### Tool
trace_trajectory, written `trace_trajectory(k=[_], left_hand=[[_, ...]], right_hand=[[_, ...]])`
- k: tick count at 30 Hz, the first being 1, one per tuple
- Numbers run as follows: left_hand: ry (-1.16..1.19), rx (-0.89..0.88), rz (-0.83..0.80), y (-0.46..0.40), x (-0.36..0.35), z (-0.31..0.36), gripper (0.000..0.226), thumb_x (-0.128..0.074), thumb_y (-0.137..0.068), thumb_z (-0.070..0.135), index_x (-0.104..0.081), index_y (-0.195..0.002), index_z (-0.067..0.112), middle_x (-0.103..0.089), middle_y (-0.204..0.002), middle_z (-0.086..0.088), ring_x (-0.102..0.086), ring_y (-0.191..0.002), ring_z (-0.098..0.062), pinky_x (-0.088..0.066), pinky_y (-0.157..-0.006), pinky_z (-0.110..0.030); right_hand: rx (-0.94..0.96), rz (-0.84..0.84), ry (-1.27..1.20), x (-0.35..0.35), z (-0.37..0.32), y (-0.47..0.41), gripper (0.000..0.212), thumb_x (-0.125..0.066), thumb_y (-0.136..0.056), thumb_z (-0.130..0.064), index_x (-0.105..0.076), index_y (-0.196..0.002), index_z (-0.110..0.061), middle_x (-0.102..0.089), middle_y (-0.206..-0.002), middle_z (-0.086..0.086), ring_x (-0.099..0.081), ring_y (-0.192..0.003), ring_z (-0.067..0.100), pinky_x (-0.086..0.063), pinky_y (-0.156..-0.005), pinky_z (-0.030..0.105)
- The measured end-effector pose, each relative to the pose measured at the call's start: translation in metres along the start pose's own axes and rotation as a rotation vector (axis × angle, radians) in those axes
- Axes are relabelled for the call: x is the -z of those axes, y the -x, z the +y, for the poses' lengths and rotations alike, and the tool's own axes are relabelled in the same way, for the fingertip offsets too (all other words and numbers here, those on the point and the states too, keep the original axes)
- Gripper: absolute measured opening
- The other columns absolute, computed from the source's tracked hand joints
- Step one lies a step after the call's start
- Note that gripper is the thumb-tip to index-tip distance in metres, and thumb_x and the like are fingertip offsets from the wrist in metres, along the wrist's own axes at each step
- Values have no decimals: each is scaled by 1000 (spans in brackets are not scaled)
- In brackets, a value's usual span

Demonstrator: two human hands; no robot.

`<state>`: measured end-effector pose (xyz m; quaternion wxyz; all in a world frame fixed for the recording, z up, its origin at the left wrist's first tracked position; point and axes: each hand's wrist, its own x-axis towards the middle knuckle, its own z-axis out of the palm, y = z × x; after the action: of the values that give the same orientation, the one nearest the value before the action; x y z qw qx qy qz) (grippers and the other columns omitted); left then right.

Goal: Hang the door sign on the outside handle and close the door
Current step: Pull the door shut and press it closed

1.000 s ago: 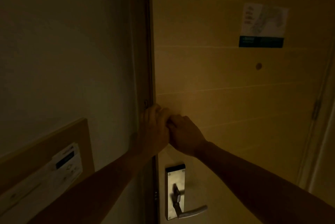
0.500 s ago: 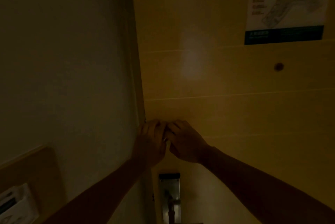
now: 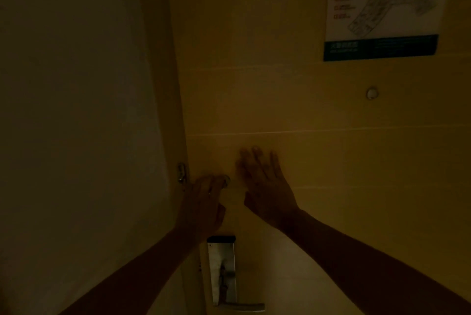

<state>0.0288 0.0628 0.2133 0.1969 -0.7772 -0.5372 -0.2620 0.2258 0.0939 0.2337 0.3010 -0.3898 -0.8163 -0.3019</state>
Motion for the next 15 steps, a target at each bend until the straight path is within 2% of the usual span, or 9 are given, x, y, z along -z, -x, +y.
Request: trace_trajectory(k=[6, 10, 12, 15], left_hand=[[11, 22, -18, -14, -16, -9, 61, -37, -84, 28, -45, -141, 10, -56, -127, -12, -56, -113, -29, -54, -83, -44], [20, 24, -20, -18, -21, -9, 66, -57, -76, 24, -43, -139, 9, -58, -121, -14, -62, -97, -29, -55, -70, -37], [23, 16, -15, -19, -23, -10, 73, -68, -72, 21, -43, -140, 7, -58, -123, -15, -63, -96, -30, -56, -68, -37], [26, 12, -34, -21, -26, -13, 74, -68, -73, 19, -41, -141, 8, -57, -126, -16, -62, -102, -32, -58, -72, -39]], right_hand=[[-54, -81, 30, -8, 9, -3, 83, -64, -77, -11, -31, -154, -8, -15, -163, 17, -9, -150, 42, -14, -114, 69], [-67, -83, 5, -14, 9, -4, 85, -62, -76, -8, -29, -154, -6, -14, -163, 18, -6, -150, 42, -14, -114, 68], [-76, -90, 6, -16, 8, -5, 84, -61, -76, -7, -28, -154, -5, -13, -163, 19, -5, -150, 43, -15, -114, 67], [-94, -108, 20, -17, 8, -6, 85, -57, -77, -5, -25, -155, -6, -9, -164, 18, -1, -149, 43, -11, -115, 66]])
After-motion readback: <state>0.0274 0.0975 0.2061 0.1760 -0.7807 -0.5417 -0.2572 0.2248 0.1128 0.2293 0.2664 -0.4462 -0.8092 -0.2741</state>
